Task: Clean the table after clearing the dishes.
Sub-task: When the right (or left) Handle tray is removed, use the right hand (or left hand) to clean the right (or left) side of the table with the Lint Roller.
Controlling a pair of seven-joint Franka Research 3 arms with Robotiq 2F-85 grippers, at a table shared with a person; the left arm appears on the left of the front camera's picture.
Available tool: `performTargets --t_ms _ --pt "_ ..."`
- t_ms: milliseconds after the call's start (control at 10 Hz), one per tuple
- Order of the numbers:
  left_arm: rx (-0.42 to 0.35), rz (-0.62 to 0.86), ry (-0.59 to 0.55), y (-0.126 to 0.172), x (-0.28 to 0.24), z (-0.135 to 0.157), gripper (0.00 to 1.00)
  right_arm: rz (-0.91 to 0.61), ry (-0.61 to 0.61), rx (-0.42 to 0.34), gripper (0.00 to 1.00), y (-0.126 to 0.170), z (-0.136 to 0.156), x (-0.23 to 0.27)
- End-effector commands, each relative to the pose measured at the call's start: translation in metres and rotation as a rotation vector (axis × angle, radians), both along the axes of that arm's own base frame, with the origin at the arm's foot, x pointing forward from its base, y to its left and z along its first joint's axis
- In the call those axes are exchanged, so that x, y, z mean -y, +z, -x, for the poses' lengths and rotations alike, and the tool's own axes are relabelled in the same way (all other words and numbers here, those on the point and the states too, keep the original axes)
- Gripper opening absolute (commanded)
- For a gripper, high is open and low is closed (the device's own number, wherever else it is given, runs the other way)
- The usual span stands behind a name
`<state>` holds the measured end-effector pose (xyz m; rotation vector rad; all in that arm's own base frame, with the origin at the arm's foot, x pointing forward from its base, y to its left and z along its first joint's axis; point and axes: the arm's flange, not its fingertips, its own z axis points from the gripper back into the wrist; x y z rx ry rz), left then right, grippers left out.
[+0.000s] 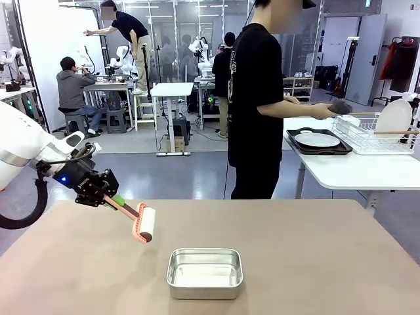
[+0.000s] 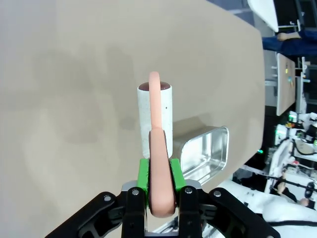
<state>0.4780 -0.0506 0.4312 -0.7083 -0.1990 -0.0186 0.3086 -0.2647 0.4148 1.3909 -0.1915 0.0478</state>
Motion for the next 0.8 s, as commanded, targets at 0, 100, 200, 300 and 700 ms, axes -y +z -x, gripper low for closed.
performTargets --t_ms 0,100,200,300,700 --pt "0.007 0.039 -0.047 -0.011 -0.001 -0.015 0.21 0.002 -0.002 0.002 1.00 0.004 0.001 -0.001" --pt "0.015 0.050 -0.052 -0.019 -0.003 -0.018 0.21 0.002 -0.002 0.002 1.00 0.004 0.001 -0.001" --pt "0.023 0.064 -0.062 -0.026 -0.005 -0.021 0.21 0.002 -0.002 0.002 1.00 0.004 0.001 -0.001" --pt "0.014 0.101 -0.055 -0.034 -0.010 -0.024 0.21 0.002 -0.002 0.002 1.00 0.004 0.001 -0.001" --pt "-0.084 0.080 -0.038 -0.051 -0.016 -0.045 0.21 0.002 -0.002 0.002 1.00 0.004 0.001 -0.001"
